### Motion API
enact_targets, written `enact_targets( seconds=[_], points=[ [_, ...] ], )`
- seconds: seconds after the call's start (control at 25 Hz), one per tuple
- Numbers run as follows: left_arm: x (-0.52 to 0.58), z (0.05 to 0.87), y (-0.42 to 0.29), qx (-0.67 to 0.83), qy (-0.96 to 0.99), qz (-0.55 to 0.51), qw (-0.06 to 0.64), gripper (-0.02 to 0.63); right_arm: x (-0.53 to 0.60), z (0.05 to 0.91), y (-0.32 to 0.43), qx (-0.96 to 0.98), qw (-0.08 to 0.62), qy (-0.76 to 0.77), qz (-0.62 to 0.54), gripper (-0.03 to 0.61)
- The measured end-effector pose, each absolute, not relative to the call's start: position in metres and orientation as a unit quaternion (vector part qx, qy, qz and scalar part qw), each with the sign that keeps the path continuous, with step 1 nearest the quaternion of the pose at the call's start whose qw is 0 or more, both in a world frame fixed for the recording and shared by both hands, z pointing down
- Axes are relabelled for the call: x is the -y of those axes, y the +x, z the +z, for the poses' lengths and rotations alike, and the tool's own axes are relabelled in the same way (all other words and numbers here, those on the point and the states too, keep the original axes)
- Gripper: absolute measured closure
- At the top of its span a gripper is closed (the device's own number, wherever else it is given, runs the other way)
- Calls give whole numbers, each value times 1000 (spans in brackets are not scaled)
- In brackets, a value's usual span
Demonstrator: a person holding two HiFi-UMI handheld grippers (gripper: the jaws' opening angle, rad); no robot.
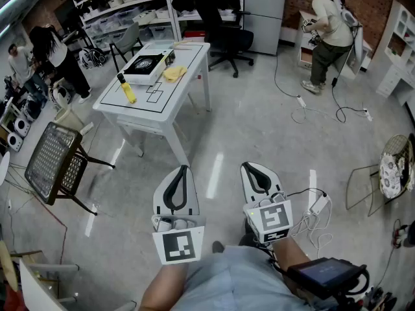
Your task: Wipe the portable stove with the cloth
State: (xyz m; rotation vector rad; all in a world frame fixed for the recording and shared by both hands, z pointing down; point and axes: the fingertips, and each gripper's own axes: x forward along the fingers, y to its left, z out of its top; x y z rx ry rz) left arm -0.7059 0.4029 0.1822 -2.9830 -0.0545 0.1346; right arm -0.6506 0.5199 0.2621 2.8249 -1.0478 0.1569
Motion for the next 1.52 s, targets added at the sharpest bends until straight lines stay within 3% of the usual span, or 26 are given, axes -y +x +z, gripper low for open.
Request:
enact_targets(
  seconds=[0.4,0.8,1.24,1.52],
  points=[
    [-430,217,-652,24,-997,7,67,595,-546,294,-600,354,47,931,79,526],
    [-482,263,-538,13,-995,-58,83,595,-599,352,-483,361,20,922,141,525],
    [-524,193,-457,-33,-994,-7,104,595,-628,281,-371,403,34,911,82,525],
    [-500,205,-429,-64,-993,-3,102,595,-599,291,-335,431,41,898,74,525]
  ],
)
